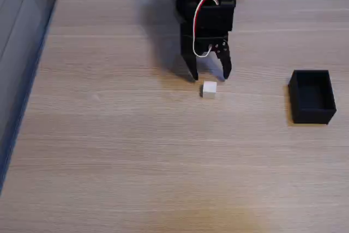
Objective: Pick a white block and place it in the black box.
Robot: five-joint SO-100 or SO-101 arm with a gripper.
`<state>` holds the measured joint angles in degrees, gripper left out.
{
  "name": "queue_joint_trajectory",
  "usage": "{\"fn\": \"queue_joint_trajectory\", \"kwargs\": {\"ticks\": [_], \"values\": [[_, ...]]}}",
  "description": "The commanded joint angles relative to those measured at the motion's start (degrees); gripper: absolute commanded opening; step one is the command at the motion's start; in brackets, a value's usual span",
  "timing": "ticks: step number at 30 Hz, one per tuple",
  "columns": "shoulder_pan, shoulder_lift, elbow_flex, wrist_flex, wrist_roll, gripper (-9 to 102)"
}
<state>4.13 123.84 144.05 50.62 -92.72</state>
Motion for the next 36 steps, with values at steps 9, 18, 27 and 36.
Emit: {"fn": "queue_joint_trajectory", "kwargs": {"ticks": [9, 18, 27, 36], "values": [[0.35, -7.73, -7.12, -3.08, 0.53, 30], [0.88, -12.30, -10.02, -4.13, -0.09, 28], [0.53, -13.01, -10.02, -4.39, 1.49, 11], [-0.53, -8.00, -7.82, -5.19, 1.41, 0]]}}
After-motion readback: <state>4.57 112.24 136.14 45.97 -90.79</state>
